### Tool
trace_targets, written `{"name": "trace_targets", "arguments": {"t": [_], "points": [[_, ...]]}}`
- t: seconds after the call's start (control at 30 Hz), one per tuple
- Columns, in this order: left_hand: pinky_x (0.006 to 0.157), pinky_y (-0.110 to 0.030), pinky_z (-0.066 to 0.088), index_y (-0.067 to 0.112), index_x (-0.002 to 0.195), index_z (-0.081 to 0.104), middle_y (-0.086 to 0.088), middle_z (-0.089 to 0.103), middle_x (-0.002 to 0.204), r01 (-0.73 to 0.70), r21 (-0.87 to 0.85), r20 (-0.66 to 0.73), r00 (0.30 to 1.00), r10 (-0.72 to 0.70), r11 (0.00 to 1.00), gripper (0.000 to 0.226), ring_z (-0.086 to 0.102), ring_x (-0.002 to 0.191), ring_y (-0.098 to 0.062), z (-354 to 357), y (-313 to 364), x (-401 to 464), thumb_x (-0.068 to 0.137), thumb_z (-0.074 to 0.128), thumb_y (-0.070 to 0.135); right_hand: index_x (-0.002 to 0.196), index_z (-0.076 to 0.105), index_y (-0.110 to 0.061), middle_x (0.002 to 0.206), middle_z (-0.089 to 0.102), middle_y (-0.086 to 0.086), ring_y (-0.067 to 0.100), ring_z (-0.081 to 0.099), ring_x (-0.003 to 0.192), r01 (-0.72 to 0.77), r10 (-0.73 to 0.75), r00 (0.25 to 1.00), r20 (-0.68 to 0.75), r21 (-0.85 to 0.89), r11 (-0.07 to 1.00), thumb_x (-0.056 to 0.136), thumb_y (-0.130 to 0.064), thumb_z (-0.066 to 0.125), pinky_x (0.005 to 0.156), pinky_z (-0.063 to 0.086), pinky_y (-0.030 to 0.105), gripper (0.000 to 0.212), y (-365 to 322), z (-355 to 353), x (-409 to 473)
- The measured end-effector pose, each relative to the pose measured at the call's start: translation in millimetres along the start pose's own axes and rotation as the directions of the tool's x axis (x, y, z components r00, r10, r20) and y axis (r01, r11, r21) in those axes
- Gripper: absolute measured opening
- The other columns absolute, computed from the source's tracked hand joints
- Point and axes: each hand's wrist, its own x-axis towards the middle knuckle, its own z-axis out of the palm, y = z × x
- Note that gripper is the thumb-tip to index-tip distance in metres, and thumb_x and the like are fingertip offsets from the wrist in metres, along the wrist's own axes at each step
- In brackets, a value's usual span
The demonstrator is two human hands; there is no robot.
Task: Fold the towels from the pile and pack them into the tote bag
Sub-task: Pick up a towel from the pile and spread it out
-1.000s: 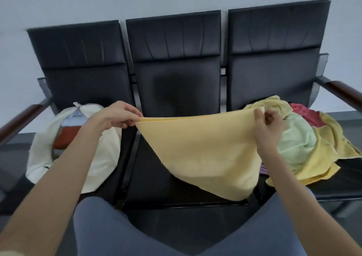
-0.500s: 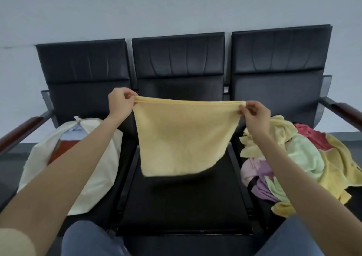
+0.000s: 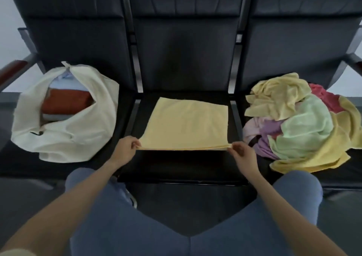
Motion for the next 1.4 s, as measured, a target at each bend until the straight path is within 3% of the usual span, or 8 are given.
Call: {"name": "trace_targets", "arguments": {"t": [0.2,0.33,0.67,0.9,1.0,1.1,1.23,1.4], "points": [[0.083,-0.035,0.046,0.022,0.075,0.058,0.0,0.05,0.097,-0.038,0.233,0.304,0.952,-0.036,0.972,0.023,0.056,0.095,-0.025,30.2,-20.9,-35.9,0.077,0.055,-0.001,0.087,0.062,-0.009,0.076,0.064,0.001,0.0,0.059,0.068,-0.051,0.057,0.993,0.108,-0.06,0.997,0.082,-0.003,0.072,0.064,0.045,0.005,0.012,20.7,11.0,-26.9],[0.091,-0.038,0.037,0.018,0.098,0.061,-0.006,0.046,0.113,-0.1,0.665,0.363,0.909,-0.204,0.74,0.031,0.043,0.109,-0.027,26.4,19.0,-39.2,0.07,0.058,0.03,0.088,0.067,-0.009,0.074,0.066,-0.001,0.003,0.06,0.064,-0.016,0.029,0.988,0.152,-0.088,0.996,0.079,-0.008,0.075,0.064,0.048,0.009,0.011,18.9,5.7,-25.7],[0.084,-0.03,0.043,0.017,0.123,0.058,-0.001,0.058,0.117,-0.385,-0.075,0.371,0.846,0.384,0.92,0.047,0.053,0.103,-0.018,116.4,158.8,-39.6,0.086,0.067,0.044,0.082,0.07,-0.015,0.083,0.067,0.008,0.018,0.063,0.076,0.083,-0.05,0.964,0.26,-0.121,0.989,0.072,-0.004,0.08,0.069,0.051,0.019,0.017,12.8,-8.1,-18.0],[0.062,-0.03,0.038,0.008,0.099,0.062,0.001,0.056,0.084,-0.3,-0.287,0.278,0.883,0.379,0.91,0.014,0.054,0.072,-0.017,139.4,180.8,-28.7,0.096,0.056,0.021,0.083,0.07,-0.021,0.09,0.069,0.007,0.012,0.065,0.074,0.029,0.003,0.929,0.369,-0.082,0.996,0.078,-0.013,0.077,0.068,0.053,0.022,0.011,5.5,-16.9,8.3],[0.053,-0.028,0.032,0.01,0.093,0.055,0.005,0.051,0.072,-0.285,-0.292,0.251,0.898,0.361,0.913,0.017,0.046,0.058,-0.013,131.6,185.6,-28.0,0.099,0.049,0.024,0.101,0.062,-0.005,0.096,0.068,0.021,0.019,0.068,0.071,-0.27,0.274,0.942,0.195,-0.046,0.962,0.091,-0.026,0.063,0.06,0.057,0.029,0.023,15.4,-6.8,47.9],[0.052,-0.027,0.035,0.011,0.098,0.053,0.01,0.05,0.066,-0.24,-0.326,0.261,0.907,0.331,0.914,0.014,0.045,0.053,-0.01,119.1,182.7,-29.5,0.098,0.049,0.025,0.13,0.042,0.003,0.092,0.064,0.022,0.028,0.069,0.067,-0.612,0.599,0.774,0.207,0.004,0.79,0.097,-0.037,0.049,0.053,0.058,0.031,0.052,18.6,9.8,90.5],[0.055,-0.029,0.036,0.011,0.095,0.052,0.003,0.056,0.069,-0.197,-0.359,0.298,0.902,0.313,0.912,0.01,0.051,0.059,-0.016,103.3,177.0,-30.5,0.096,0.052,0.021,0.124,0.041,-0.003,0.106,0.064,0.021,0.031,0.068,0.086,-0.561,0.556,0.824,0.113,0.015,0.828,0.092,-0.028,0.056,0.068,0.06,0.044,0.043,14.7,35.3,136.6],[0.053,-0.029,0.032,0.012,0.089,0.05,0.005,0.054,0.064,-0.148,-0.394,0.355,0.885,0.299,0.907,0.005,0.047,0.055,-0.014,93.6,175.9,-28.4,0.092,0.053,0.015,0.097,0.039,-0.008,0.101,0.058,0.011,0.025,0.063,0.093,-0.514,0.515,0.857,0.004,-0.031,0.857,0.087,-0.012,0.064,0.064,0.058,0.036,0.028,-1.9,47.1,181.8]]}}
